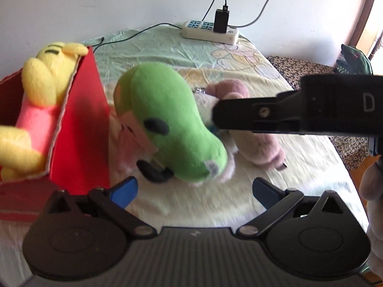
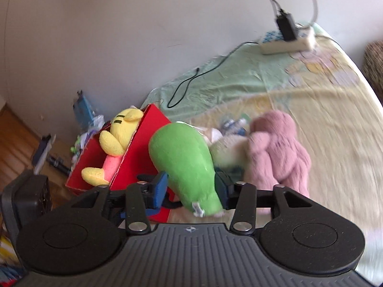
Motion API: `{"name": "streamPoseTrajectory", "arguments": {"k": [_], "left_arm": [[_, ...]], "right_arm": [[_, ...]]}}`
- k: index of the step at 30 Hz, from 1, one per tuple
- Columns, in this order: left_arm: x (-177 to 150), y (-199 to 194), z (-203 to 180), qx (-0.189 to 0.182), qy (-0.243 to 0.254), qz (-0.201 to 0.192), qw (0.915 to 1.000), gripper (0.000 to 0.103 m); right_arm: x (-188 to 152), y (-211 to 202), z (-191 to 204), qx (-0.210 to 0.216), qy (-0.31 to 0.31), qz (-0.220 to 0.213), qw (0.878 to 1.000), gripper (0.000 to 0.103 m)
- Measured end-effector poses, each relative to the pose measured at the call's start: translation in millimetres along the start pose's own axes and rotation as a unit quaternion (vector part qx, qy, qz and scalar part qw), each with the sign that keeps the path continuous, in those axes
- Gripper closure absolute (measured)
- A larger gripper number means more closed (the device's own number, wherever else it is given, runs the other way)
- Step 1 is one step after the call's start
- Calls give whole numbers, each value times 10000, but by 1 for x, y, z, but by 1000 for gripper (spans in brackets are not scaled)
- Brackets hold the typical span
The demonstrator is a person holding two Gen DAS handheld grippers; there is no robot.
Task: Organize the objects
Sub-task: 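Close the right gripper on the green plush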
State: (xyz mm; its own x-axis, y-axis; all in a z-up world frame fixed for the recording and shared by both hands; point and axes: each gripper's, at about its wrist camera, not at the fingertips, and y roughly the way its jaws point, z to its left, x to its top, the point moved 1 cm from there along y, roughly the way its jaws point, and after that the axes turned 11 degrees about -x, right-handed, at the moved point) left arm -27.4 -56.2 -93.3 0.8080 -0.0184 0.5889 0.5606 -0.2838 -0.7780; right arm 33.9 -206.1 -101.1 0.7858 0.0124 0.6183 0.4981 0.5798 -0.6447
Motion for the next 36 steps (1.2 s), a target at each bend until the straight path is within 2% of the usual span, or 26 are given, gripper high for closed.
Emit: {"name": "streamPoseTrajectory", "arguments": {"k": [5,14,17,20,22,27,36], "left_arm": [[10,13,3,-4,157,-140,9998,2],[22,19,15,108,415,-254,9988,7],[26,25,15,209,556,-250,9979,7],[28,32,18,226,585,-219,9978,7],[28,32,20,198,560,-226,9980,9],[26,23,20,133,479,-258,9984,11],[2,-7,6,-111,464,-213,9986,11]], "right_arm": [[9,20,6,200,-245,227,9992,50],[18,39,11,241,-596,407,9971,50],[21,49,3,262,-454,550,9971,50],[21,59,-8,453,2,733,9963,45],[20,62,-12,600,241,798,9947,47],[10,56,-7,723,358,788,9936,50],[-14,22,8,579,190,699,9957,50]]}}
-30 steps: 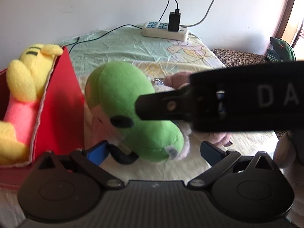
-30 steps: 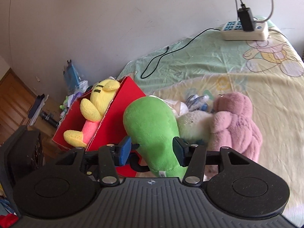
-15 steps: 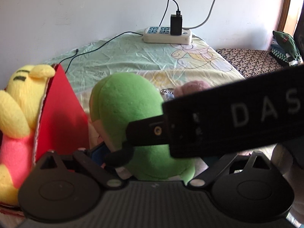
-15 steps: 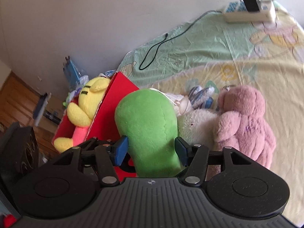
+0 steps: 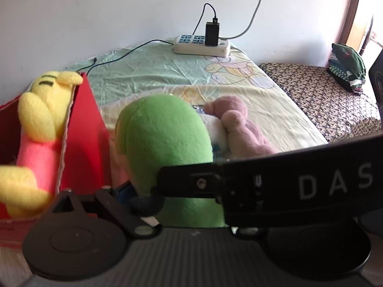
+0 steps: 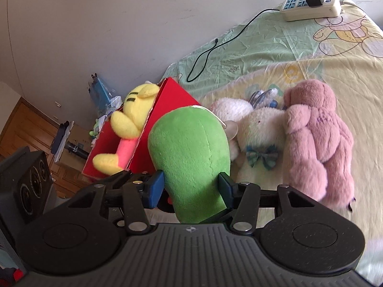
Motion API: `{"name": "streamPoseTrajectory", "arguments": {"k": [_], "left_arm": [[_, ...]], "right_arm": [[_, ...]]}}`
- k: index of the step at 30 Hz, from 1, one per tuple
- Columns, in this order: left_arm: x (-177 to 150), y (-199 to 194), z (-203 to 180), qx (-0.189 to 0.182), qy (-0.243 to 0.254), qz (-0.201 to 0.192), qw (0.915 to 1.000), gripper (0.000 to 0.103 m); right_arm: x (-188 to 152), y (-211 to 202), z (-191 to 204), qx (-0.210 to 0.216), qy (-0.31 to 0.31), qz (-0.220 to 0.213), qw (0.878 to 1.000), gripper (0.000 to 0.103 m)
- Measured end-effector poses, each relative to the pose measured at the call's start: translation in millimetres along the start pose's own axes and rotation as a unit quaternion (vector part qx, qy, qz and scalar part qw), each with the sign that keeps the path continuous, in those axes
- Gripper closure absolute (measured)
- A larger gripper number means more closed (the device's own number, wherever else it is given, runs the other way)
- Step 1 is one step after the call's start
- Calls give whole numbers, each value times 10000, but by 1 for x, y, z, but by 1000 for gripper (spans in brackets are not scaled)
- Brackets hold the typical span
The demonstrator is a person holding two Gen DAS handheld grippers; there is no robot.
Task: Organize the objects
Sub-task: 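Close the right gripper on the green plush, then lift and carry the green plush with the right gripper to the red box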
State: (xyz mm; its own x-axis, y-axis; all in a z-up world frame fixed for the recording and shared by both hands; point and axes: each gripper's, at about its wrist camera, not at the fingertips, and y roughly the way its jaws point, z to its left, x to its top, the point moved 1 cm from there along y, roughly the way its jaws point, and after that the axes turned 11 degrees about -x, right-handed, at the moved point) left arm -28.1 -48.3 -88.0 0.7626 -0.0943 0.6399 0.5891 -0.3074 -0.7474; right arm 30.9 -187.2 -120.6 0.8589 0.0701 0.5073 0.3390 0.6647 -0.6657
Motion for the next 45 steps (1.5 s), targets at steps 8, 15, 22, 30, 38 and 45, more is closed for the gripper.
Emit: {"name": "streamPoseTrajectory", "arguments": {"k": [8,15,22,30,38,45], "left_arm": [[-26,-22,-10,-128,-74,114,9998,11],[-53,-48,-1,100,-303,243,9992,11],[-80,-81,26,555,-542,330,9964,11],[-102,-121,78,763,-694,251,9944,11],[-111,-171,147,671,-500,136,9964,11],[-103,-221,195,566,-131,-368,9976,11]], "right_arm": [[-30,-15,14,-119,-40,157,9998,50],[-50,-6,41,85,-290,560,9980,50],[-67,20,84,462,-741,1039,9907,50],[-78,54,146,709,-1067,1387,9820,50],[-85,84,216,787,-1134,1334,9814,50],[-78,90,269,869,-1378,775,9836,50]]}}
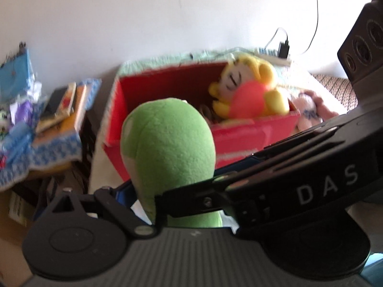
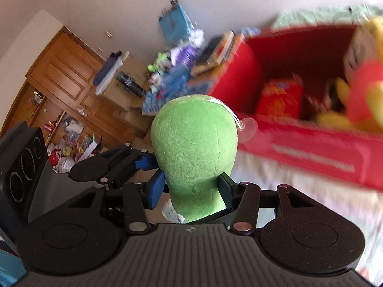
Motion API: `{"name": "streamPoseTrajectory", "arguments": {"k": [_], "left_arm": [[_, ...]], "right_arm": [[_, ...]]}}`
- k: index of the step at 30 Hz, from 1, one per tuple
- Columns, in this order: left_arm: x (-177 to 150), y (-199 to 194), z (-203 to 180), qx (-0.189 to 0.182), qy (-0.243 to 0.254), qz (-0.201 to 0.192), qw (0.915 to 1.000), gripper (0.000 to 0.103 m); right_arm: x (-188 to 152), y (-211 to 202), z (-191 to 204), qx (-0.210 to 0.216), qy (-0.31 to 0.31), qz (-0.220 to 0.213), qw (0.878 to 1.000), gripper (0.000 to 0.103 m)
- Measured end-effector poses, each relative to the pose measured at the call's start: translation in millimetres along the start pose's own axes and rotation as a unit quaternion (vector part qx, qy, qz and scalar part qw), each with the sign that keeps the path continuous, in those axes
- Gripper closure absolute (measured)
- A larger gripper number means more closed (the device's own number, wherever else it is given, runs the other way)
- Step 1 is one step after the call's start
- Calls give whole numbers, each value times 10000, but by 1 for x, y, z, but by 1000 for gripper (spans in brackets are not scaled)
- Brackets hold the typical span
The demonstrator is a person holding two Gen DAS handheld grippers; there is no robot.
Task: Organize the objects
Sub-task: 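Lift and carry the green plush with the right gripper to the red box, then lower the green plush into the box beside the tiger and open the right gripper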
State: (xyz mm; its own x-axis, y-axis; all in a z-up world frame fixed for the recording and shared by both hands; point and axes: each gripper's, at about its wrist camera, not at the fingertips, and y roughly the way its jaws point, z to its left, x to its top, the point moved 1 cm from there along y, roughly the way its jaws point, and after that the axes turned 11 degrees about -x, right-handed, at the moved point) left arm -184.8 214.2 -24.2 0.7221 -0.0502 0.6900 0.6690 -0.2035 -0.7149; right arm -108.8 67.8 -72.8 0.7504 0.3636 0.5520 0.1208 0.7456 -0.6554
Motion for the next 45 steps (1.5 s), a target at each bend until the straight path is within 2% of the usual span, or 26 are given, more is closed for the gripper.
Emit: {"name": "streamPoseTrajectory", "arguments": {"k": [6,11,14,20,28,37,45], "left_arm": [[30,-16,29,-196,283,-525,9980,11],[65,-2,42,-521,323,-780,9951,11],[81,17,47,-693,276,-794,9940,11],[99,67,52,-754,159,-472,9959,11],[98,117,51,-878,-214,108,9959,11],[95,153,47,-1122,-516,587,9906,13],[93,163,41,-1034,-455,733,9909,11]], "right_arm": [[32,1,28,-292,-200,-659,9972,50],[57,-6,25,-708,-117,-1137,9909,50],[72,-6,10,-902,65,-1226,9883,50],[88,13,-30,-1012,524,-1071,9877,50],[91,31,-71,-1100,927,-698,9871,51],[83,33,-97,-1331,1363,-389,9809,51],[78,32,-100,-1634,1366,-580,9753,55]]}}
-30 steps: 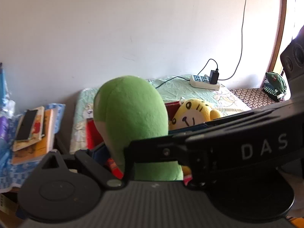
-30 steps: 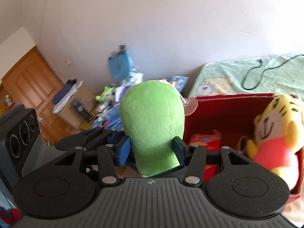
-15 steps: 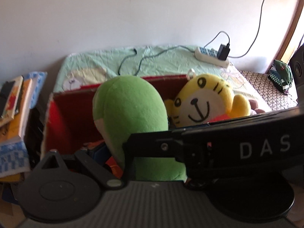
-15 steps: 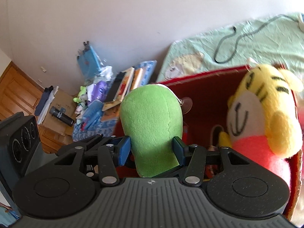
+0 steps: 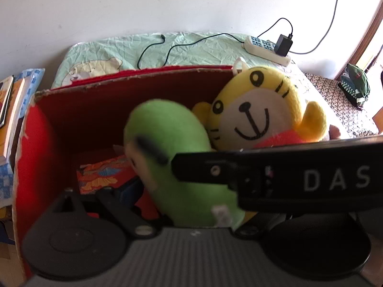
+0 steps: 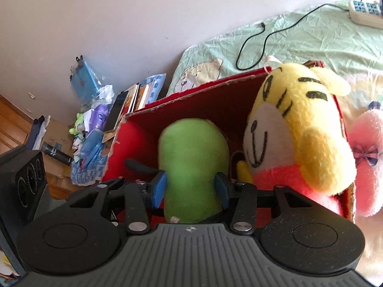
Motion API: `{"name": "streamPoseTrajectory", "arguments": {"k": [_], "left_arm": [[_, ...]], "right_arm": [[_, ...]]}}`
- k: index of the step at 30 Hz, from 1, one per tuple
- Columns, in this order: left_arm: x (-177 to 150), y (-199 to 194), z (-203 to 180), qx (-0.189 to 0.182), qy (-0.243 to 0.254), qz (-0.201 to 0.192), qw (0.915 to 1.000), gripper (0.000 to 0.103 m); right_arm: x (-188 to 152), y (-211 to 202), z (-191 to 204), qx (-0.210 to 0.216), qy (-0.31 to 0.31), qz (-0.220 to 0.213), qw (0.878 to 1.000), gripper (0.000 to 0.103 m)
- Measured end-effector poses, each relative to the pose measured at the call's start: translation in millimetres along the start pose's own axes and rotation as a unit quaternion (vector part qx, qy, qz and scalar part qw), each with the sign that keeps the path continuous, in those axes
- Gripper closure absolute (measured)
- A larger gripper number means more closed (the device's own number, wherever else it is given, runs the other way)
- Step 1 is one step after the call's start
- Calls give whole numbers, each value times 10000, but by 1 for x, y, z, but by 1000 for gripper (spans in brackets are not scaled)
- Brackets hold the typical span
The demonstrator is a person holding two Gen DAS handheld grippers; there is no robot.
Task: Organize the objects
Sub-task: 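Lower the green plush into the box beside the tiger and open the right gripper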
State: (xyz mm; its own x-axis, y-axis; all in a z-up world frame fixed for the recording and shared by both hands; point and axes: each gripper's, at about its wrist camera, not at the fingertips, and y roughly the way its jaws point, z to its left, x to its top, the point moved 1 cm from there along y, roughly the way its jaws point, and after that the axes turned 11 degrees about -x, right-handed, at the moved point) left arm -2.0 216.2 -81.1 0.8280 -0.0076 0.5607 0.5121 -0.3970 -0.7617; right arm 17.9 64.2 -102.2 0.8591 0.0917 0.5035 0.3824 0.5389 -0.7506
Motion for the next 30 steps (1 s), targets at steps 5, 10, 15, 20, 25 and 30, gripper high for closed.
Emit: {"name": "streamPoseTrajectory", "arguments": {"k": [5,10,15,20,25,30], "left_arm": [[-2,-8,-1,-39,70,-79,9999,8],[-5,-3,-6,-33,108,-43,9999,7],[-6,-5,-8,-22,113,-49,9999,7],[-8,-8,-4,14,43,-17,10000,7],[-11,-5,-6,147,130,48,9998,7],[-10,-4,-6,151,58,124,9998,6]], "right_arm": [[-2,-4,-9,63,202,-142,9997,57],[-2,-5,-7,-59,103,-168,9998,64],[-3,-4,-8,-1,172,-21,9999,64],[-8,-2,-6,190,292,188,9992,64],[-11,-1,2,28,168,241,9996,64],[-14,-7,1,-83,219,88,9997,65]]}}
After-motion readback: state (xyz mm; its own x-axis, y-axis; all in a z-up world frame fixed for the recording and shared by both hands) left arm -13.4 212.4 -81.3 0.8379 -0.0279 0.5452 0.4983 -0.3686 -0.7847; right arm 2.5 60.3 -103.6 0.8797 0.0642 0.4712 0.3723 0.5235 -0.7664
